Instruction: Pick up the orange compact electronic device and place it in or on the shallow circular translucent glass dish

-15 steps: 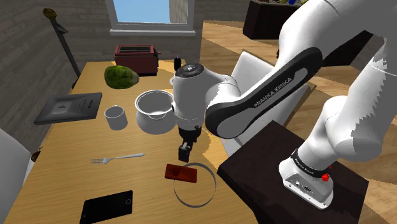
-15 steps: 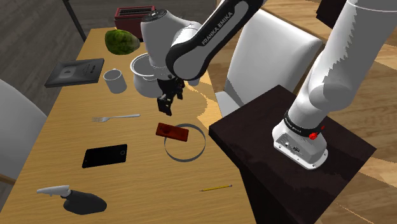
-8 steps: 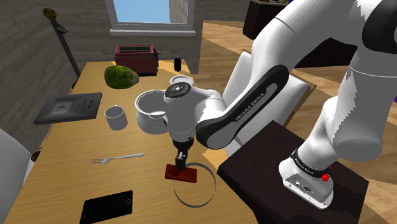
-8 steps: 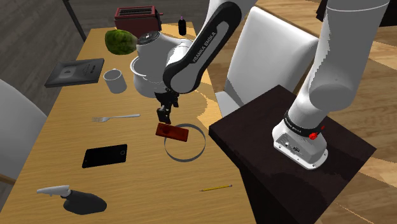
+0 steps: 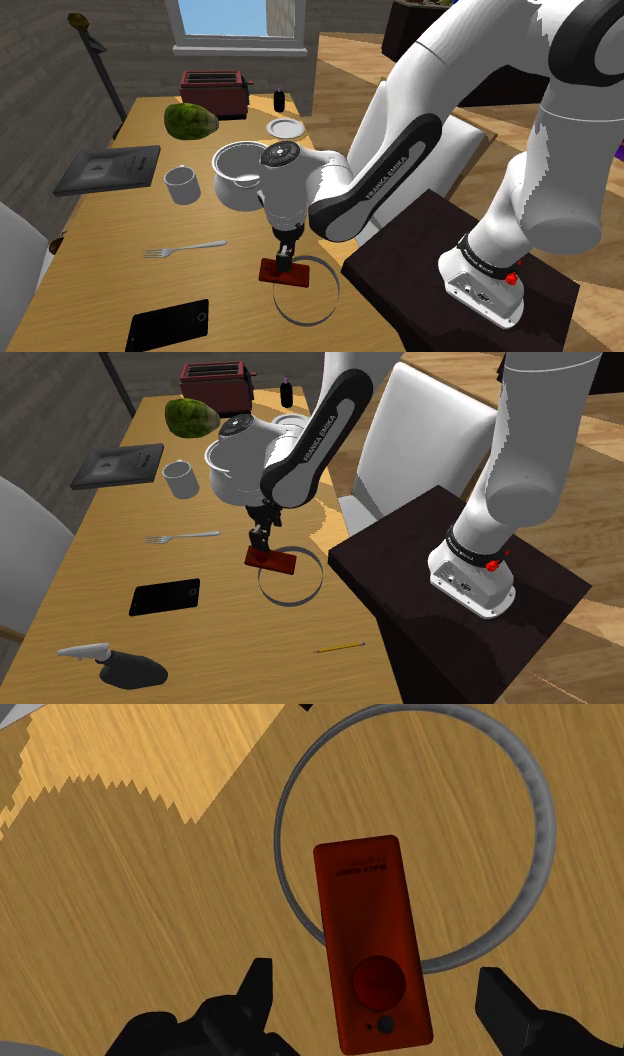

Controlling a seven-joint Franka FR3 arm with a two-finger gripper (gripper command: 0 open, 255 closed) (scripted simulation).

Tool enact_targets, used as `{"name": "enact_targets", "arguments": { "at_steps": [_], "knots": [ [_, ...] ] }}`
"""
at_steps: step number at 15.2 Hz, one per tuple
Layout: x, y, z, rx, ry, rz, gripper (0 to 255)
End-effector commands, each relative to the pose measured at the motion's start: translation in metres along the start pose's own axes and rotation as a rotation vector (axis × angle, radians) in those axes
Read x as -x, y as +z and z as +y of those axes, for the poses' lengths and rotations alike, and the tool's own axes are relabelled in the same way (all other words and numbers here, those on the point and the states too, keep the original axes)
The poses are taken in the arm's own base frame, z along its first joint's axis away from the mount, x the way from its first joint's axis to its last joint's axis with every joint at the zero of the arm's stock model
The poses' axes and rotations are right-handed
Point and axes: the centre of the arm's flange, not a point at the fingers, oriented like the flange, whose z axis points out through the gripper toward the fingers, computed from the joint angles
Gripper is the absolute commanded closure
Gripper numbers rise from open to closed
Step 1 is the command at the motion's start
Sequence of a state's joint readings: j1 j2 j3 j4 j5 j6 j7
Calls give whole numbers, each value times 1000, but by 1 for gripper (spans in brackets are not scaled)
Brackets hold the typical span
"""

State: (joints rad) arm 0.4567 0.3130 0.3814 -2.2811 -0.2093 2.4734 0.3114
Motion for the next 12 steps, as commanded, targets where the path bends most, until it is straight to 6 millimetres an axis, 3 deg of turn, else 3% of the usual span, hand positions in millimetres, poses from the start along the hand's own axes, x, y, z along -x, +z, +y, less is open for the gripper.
{"name": "enact_targets", "arguments": {
  "at_steps": [1, 3, 4, 12],
  "knots": [
    [0, 0, 0, 0, 0, 0, 0],
    [0, 0, 0, 0, 0, 0, 0],
    [0, 0, 0, 0, 0, 0, 255],
    [0, 0, 0, 0, 0, 0, 255]
  ]
}}
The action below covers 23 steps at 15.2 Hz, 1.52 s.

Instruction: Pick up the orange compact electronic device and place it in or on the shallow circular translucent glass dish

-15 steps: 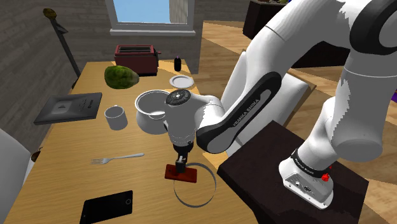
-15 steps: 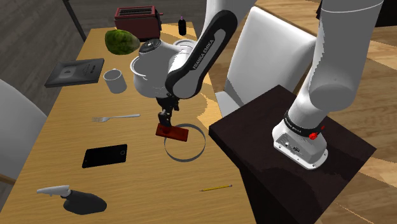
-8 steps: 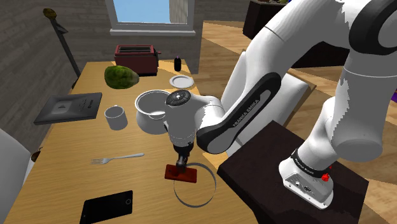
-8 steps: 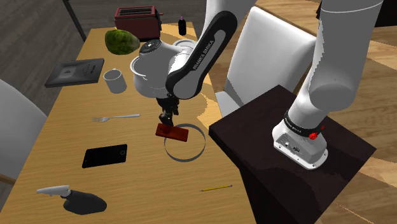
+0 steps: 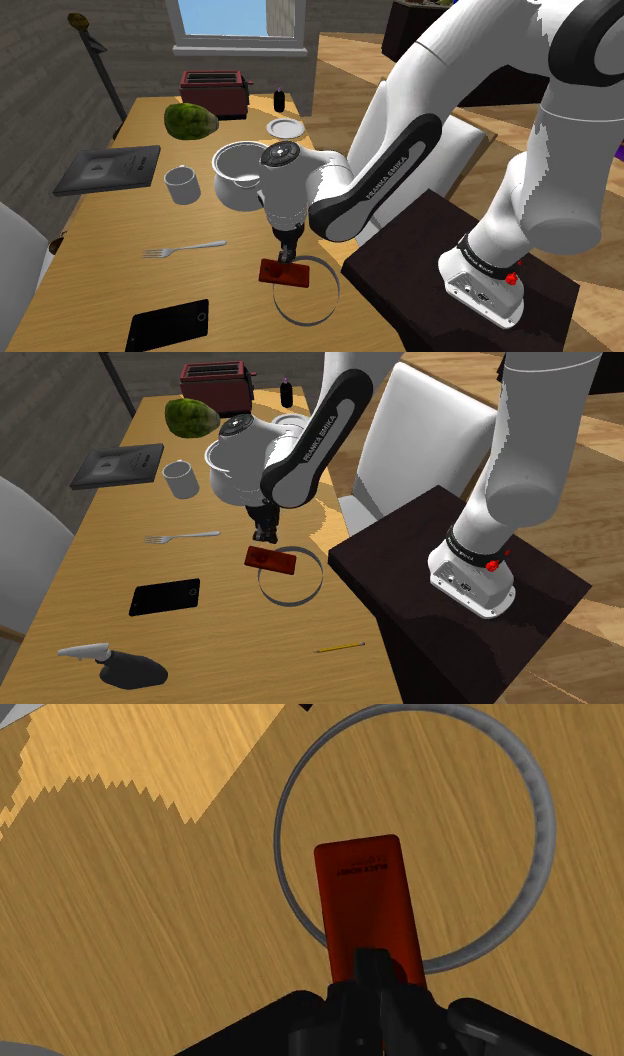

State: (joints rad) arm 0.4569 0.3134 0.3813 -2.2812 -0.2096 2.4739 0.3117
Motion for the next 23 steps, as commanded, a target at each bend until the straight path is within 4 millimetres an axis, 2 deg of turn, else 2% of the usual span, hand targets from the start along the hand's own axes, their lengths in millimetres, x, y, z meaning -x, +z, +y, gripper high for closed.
{"name": "enact_targets", "arguments": {
  "at_steps": [1, 2, 7, 15, 22, 23],
  "knots": [
    [0, 0, 0, 0, 0, 0, 255],
    [0, 0, 0, 0, 0, 0, 0],
    [52, 74, -20, 82, -167, 380, 0],
    [37, 111, -19, 82, -167, 380, 0],
    [37, 111, -19, 82, -167, 380, 0],
    [37, 111, -18, 82, -167, 380, 255]
  ]
}}
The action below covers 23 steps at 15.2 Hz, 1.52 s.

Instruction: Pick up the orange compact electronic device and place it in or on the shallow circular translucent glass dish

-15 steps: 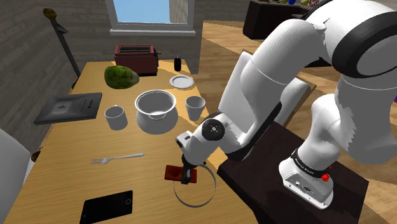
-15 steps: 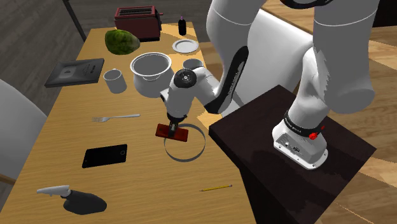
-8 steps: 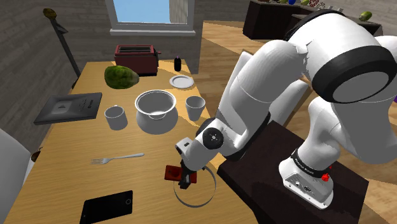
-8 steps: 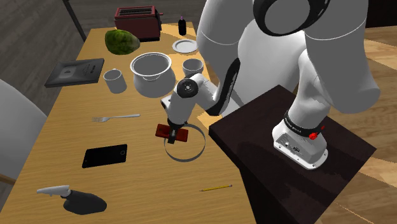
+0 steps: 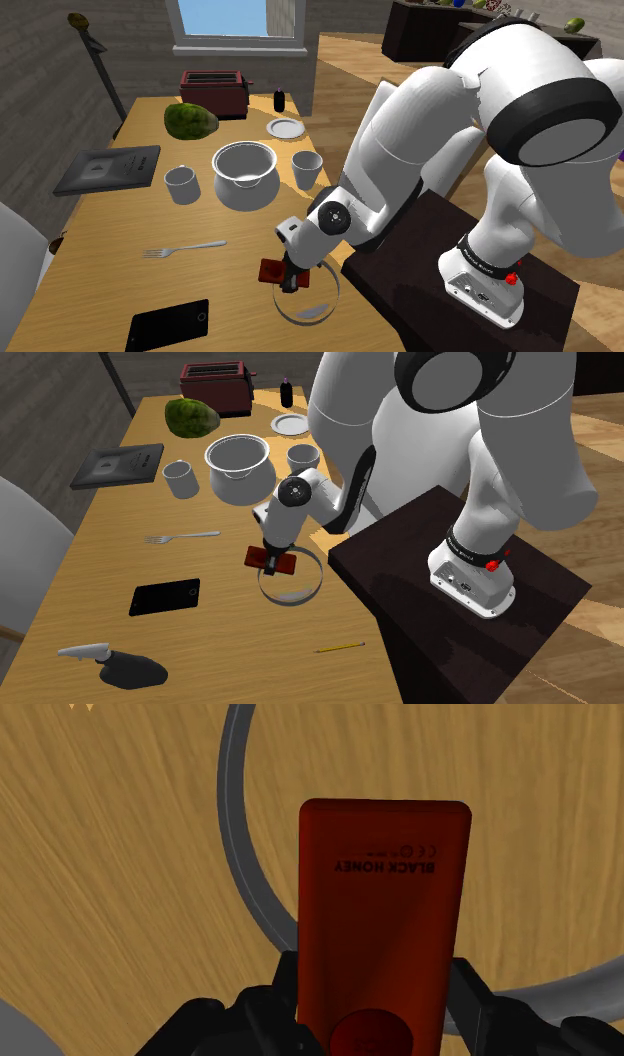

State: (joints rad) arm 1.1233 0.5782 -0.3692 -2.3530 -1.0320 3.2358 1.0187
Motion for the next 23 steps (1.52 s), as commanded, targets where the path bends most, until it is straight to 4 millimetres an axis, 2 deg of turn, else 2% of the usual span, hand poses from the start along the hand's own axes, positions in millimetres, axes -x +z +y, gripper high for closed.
{"name": "enact_targets", "arguments": {
  "at_steps": [1, 9, 23],
  "knots": [
    [0, 0, 0, 0, 0, -1, 255],
    [0, 0, 0, 0, 0, -1, 255],
    [-20, -70, 9, 0, 0, -1, 255]
  ]
}}
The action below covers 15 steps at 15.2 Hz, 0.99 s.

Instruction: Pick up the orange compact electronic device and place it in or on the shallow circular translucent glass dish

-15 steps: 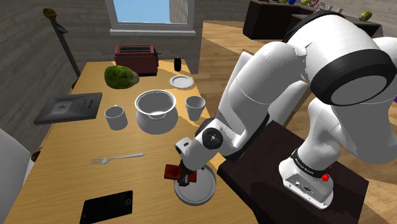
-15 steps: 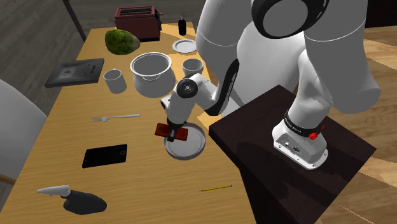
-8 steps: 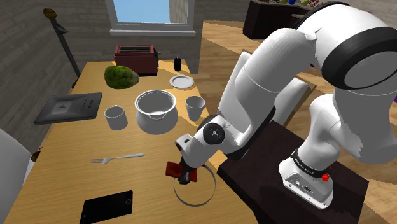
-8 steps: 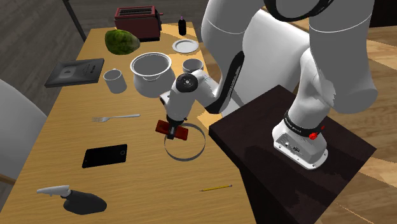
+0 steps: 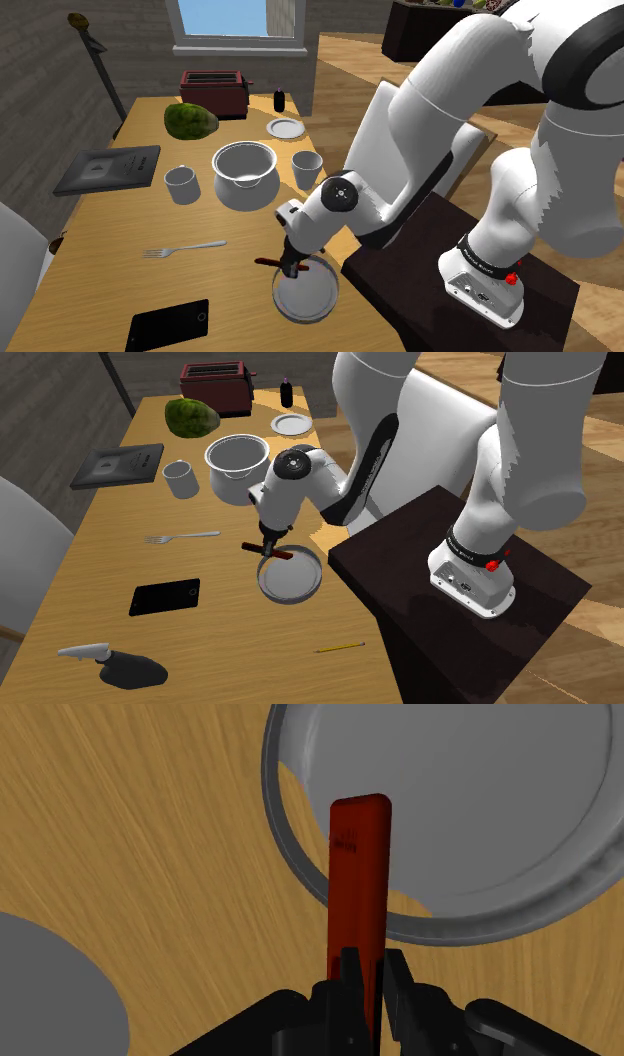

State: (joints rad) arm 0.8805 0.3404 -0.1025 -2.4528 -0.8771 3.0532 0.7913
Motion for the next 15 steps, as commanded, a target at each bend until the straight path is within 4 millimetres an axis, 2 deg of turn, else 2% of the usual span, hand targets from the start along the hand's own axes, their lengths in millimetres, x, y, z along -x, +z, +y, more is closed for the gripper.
{"name": "enact_targets", "arguments": {
  "at_steps": [1, 5, 9, 10, 15],
  "knots": [
    [-2, -10, 3, 1, 0, -2, 255],
    [-7, -27, 5, 1, 0, -2, 255],
    [36, -47, -19, 1, 0, -2, 255],
    [52, -54, -28, 1, 0, -2, 255],
    [59, -29, -31, 1, 0, -2, 255]
  ]
}}
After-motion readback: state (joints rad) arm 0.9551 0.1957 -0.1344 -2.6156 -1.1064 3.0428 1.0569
